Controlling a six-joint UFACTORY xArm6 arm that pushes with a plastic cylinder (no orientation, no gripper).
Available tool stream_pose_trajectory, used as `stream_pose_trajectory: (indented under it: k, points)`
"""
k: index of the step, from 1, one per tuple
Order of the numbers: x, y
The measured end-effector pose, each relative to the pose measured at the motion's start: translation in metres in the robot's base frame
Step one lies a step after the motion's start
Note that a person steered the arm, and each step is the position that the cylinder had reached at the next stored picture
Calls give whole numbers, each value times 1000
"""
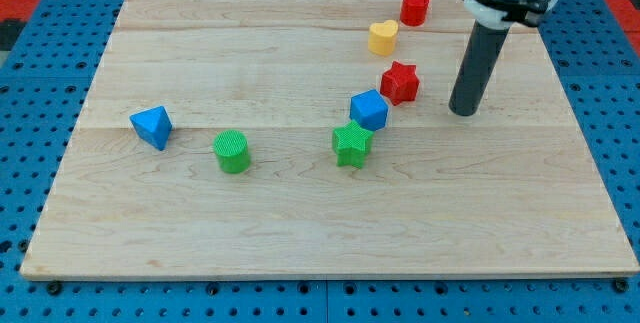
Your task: Place the red star diagonally top right to the green star
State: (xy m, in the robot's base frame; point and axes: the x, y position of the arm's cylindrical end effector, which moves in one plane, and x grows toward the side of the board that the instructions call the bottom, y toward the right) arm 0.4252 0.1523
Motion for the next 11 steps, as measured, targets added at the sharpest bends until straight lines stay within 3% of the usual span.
stream_pose_trajectory:
  k: [2,3,4,6,8,10,11]
  points:
    - [-46,-42]
    - [-48,-55]
    - [19,-44]
    - [26,-93]
    - [70,-84]
    - [65,-142]
    - [109,-129]
